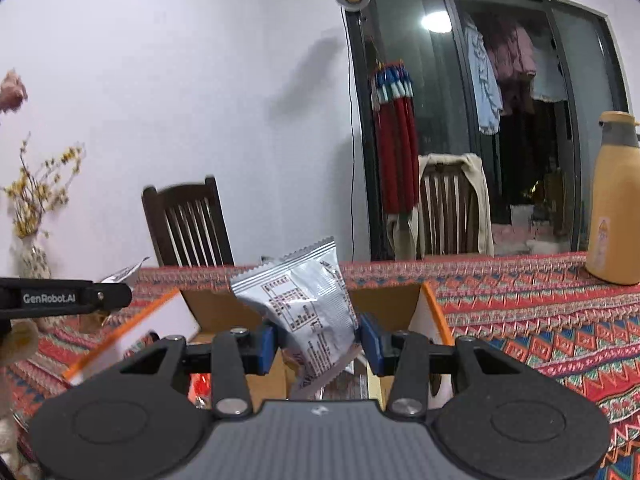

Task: Organize snacks
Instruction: 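Carry both packets into the orange box and open both grippers, then lift both open grippers out of the box back toward the pile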

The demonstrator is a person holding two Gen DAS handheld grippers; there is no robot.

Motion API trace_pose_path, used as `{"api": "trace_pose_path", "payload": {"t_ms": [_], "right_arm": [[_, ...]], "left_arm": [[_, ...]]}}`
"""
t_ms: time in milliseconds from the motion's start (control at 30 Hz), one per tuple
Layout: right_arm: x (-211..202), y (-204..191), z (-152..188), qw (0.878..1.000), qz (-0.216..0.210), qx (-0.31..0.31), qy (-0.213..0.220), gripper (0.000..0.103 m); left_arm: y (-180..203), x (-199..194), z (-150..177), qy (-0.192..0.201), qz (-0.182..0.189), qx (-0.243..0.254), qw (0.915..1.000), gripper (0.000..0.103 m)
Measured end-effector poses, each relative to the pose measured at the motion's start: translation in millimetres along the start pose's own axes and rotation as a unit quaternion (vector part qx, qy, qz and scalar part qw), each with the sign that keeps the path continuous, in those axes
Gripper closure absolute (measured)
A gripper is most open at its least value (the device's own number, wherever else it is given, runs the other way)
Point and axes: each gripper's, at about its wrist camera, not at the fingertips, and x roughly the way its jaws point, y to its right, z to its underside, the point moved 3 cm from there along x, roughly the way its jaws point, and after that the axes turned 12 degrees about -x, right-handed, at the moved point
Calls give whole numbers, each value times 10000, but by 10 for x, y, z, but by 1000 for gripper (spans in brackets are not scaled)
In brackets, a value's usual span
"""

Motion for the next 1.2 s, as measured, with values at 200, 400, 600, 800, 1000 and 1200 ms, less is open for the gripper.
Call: {"api": "trace_pose_path", "payload": {"t_ms": [200,400,600,800,1000,1200], "right_arm": [[56,21,86,9998,21,72,-178,59],[-27,84,80,9995,160,256,-43,3],[-65,148,112,9989,172,443,37,0],[-53,189,124,9987,195,465,29,0],[-180,174,56,9985,237,453,203,0],[-542,149,-82,9977,280,353,515,0]], "left_arm": [[-6,39,99,-88,-65,30,9999,57],[-34,-85,82,267,-191,-164,9993,0],[-51,-124,66,300,-147,-266,9991,0],[-61,-140,56,304,-125,-302,9990,0],[-57,-287,-42,424,-76,-362,9984,0],[-72,-597,-153,549,92,-406,9976,0]]}}
